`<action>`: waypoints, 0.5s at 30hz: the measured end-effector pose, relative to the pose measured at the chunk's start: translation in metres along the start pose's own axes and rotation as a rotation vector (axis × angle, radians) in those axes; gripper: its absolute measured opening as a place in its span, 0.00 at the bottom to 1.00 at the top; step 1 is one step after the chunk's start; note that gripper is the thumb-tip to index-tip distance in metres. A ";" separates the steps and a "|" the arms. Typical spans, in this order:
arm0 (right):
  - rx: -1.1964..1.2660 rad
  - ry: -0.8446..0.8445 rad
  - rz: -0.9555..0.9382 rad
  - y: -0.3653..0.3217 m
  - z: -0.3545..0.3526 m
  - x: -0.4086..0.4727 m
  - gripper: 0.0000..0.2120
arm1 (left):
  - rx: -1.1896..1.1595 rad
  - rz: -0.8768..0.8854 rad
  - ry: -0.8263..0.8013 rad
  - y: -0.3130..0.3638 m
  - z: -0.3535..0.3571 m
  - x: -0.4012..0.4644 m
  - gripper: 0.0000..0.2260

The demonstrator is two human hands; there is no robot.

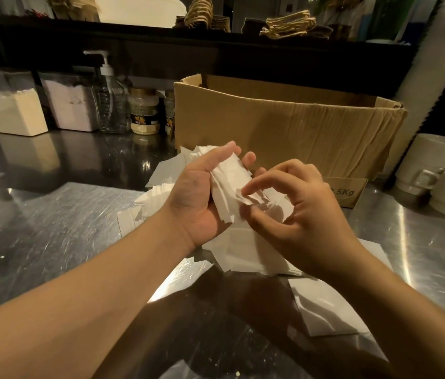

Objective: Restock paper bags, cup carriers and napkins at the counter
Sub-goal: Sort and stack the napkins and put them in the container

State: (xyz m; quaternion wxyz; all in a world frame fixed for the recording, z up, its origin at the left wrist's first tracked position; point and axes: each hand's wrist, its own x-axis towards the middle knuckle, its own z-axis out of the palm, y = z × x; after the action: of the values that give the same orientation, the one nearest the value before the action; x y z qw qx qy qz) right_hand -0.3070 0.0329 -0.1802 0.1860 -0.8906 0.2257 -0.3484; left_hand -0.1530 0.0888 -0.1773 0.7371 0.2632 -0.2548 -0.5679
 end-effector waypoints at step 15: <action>-0.142 -0.029 -0.181 0.010 -0.002 0.004 0.21 | 0.054 -0.159 -0.019 0.006 -0.004 -0.001 0.27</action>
State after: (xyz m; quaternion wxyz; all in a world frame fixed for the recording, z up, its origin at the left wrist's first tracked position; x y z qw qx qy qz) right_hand -0.3088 0.0218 -0.1814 0.0933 -0.9232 0.1658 -0.3341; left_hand -0.1467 0.0914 -0.1763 0.6800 0.2967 -0.2553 -0.6200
